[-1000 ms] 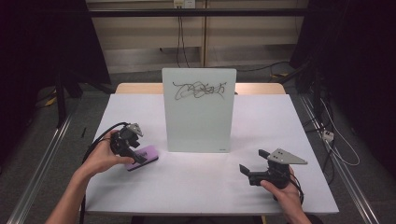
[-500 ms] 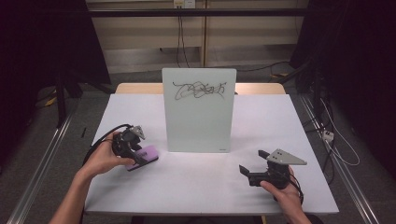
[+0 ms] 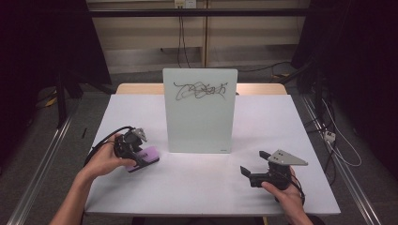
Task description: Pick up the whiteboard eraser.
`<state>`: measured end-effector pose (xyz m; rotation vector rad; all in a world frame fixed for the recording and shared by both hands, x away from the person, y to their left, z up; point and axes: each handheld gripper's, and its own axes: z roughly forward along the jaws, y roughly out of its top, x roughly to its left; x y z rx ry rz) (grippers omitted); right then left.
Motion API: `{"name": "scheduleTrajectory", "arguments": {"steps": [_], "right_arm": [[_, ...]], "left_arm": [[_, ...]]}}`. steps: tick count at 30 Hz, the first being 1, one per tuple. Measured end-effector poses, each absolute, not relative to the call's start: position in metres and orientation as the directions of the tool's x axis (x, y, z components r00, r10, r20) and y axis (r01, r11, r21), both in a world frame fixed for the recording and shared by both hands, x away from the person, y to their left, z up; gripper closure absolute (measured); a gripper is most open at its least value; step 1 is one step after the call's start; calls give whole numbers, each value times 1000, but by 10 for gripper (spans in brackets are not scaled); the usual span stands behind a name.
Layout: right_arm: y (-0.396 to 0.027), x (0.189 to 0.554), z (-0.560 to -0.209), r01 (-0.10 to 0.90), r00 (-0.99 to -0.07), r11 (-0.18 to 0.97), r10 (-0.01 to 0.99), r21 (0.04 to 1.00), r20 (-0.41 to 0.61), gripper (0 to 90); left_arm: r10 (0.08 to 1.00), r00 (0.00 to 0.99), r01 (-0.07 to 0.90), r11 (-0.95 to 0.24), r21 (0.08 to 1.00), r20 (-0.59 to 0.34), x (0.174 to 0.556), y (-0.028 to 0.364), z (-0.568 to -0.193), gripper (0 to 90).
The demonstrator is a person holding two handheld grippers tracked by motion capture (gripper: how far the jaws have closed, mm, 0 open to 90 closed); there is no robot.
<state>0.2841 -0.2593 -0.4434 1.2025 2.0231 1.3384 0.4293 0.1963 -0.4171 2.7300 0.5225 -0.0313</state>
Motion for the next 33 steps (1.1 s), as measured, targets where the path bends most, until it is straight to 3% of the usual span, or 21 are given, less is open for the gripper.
{"name": "scheduleTrajectory", "arguments": {"steps": [6,23,33], "right_arm": [[-260,283,-443,424,-530,156,842,892,104,46],[-260,285,-443,424,-535,157,838,892,107,50],[-259,287,-443,428,-531,150,840,891,114,50]], "left_arm": [[374,923,380,-840,388,-93,428,197,-411,411],[520,848,456,-620,638,-101,429,220,-396,411],[532,845,401,-576,713,-45,420,222,-393,411]]}}
